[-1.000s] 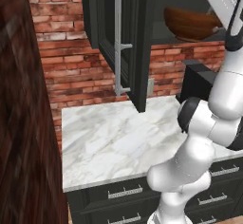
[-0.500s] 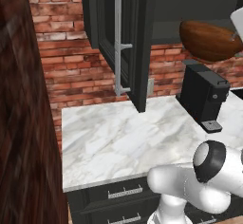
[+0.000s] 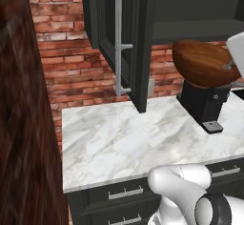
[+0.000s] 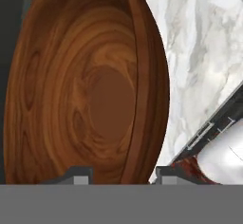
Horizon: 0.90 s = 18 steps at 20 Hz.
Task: Pick up the bowls from the cabinet and place each bowl in front of a stool on the dining counter.
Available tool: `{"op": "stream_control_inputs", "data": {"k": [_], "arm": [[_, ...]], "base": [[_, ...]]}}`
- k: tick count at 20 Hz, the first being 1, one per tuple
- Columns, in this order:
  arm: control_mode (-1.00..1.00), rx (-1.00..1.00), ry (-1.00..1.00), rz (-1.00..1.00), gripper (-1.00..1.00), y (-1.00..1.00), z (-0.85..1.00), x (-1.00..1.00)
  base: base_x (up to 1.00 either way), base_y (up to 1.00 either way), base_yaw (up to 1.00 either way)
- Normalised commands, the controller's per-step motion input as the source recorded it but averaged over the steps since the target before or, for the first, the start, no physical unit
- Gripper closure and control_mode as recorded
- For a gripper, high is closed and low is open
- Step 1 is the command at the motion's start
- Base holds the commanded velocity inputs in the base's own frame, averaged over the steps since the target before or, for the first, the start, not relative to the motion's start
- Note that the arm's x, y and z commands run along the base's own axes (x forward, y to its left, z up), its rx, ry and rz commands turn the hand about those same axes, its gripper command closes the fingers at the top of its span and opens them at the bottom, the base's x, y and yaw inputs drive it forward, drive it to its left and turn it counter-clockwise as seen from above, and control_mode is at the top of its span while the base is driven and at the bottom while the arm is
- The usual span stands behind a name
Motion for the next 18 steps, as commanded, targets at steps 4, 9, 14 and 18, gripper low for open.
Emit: {"op": "stream_control_inputs", "data": {"k": [4, 9, 14, 18], "arm": [[-1.0, -0.02, 0.34, 0.0, 1.0, -0.02, 0.04, -0.29], [-1.0, -0.01, 0.23, 0.0, 1.0, 0.0, -0.01, -0.25], [-1.0, -0.04, 0.09, 0.0, 1.0, 0.05, -0.1, -0.06], [1.0, 0.0, 0.0, 0.0, 1.0, 0.0, 0.0, 0.0]], "base": [[0.0, 0.0, 0.0], [0.0, 0.0, 0.0], [0.0, 0.0, 0.0], [-0.65, -0.05, -0.1]]}}
